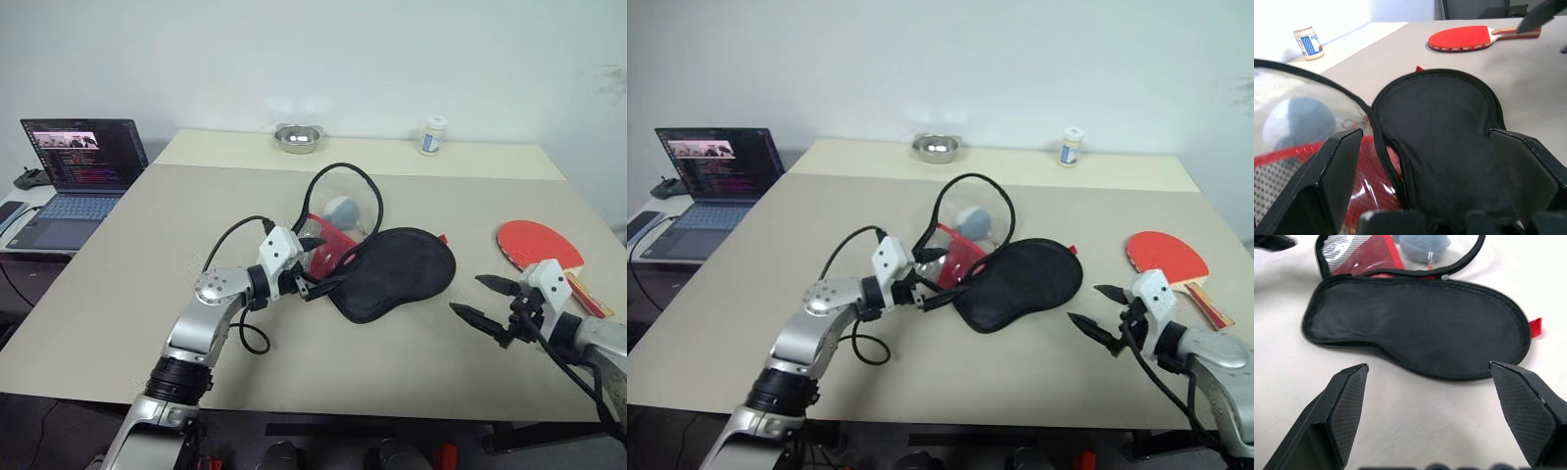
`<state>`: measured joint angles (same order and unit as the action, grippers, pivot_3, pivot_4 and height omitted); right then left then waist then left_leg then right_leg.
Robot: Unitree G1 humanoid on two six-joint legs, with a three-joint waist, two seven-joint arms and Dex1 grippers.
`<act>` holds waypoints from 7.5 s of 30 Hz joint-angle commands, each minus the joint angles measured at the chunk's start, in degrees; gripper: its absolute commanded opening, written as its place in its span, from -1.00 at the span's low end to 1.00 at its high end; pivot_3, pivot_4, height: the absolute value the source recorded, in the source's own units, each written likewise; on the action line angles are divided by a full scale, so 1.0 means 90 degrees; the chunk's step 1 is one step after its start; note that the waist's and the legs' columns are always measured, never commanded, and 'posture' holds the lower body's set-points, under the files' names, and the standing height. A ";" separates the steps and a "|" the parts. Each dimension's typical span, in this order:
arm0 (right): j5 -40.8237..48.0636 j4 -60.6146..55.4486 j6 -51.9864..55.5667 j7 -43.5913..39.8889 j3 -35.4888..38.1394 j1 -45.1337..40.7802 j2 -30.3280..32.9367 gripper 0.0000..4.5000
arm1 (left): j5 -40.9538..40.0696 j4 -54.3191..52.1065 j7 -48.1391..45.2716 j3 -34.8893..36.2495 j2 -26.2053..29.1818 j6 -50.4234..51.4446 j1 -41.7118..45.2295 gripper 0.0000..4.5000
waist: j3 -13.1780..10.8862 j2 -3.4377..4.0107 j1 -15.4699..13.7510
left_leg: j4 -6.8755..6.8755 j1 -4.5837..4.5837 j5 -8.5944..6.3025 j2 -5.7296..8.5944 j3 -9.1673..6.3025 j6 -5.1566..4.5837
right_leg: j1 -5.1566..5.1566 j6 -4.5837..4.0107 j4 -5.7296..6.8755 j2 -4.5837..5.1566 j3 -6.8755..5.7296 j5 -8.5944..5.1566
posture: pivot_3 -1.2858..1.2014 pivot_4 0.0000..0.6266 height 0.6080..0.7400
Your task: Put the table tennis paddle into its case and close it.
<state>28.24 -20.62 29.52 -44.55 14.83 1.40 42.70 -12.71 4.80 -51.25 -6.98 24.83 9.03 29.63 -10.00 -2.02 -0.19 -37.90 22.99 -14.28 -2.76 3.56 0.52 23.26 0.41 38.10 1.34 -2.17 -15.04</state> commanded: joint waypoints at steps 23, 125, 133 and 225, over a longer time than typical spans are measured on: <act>0.0809 -0.1501 0.1044 0.0659 0.0421 -0.0461 0.0131 0.93 | 0.0247 0.1922 -0.1446 -0.0364 -0.0127 -0.1213 0.1201 1.00 | 0.0001 0.0000 0.0004 | -0.0002 0.0000 0.0000 0.0004 -0.0003 -0.0001 | 0.0000 0.0000 0.0001 -0.0003 -0.0003 0.0000 | 0.03 -0.52 1.00; 0.2038 -0.2686 0.1445 0.0863 0.1803 0.1260 0.0543 0.94 | 0.0800 0.3313 -0.2601 -0.1055 -0.1403 -0.0324 0.1389 -0.99 | 0.0005 0.0001 0.0000 | -0.0008 0.0005 -0.0001 0.0008 -0.0015 -0.0003 | -0.0005 0.0004 -0.0003 -0.0007 -0.0001 0.0001 | 0.03 -0.52 1.00; 0.2048 -0.2604 0.1521 0.0800 0.2021 0.1238 0.0686 0.94 | 0.0639 0.2912 -0.1505 -0.0957 -0.2317 0.0891 0.1550 -0.99 | 0.0005 0.0000 -0.0029 | -0.0008 0.0007 0.0000 0.0010 -0.0016 -0.0003 | -0.0005 0.0005 -0.0006 -0.0008 -0.0001 0.0002 | 0.03 -0.52 1.00; 0.0812 0.1217 0.4708 0.2082 -0.0509 -0.2949 -0.1247 -0.98 | -0.0374 0.0947 -0.2156 -0.0173 0.0087 0.0511 0.1102 0.43 | 0.0004 0.0010 0.0024 | -0.0001 0.0018 -0.0001 0.0006 -0.0005 -0.0005 | 0.0011 -0.0027 -0.0008 -0.0001 0.0004 0.0021 | 0.03 -0.52 1.00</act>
<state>34.17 -9.67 71.04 -22.98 8.52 -24.34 29.41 -15.71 15.59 -70.59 -8.47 25.94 14.54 38.64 -9.96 -1.93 0.02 -37.90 23.15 -14.29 -2.70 3.51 0.48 23.35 0.17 38.04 1.32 -2.14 -14.85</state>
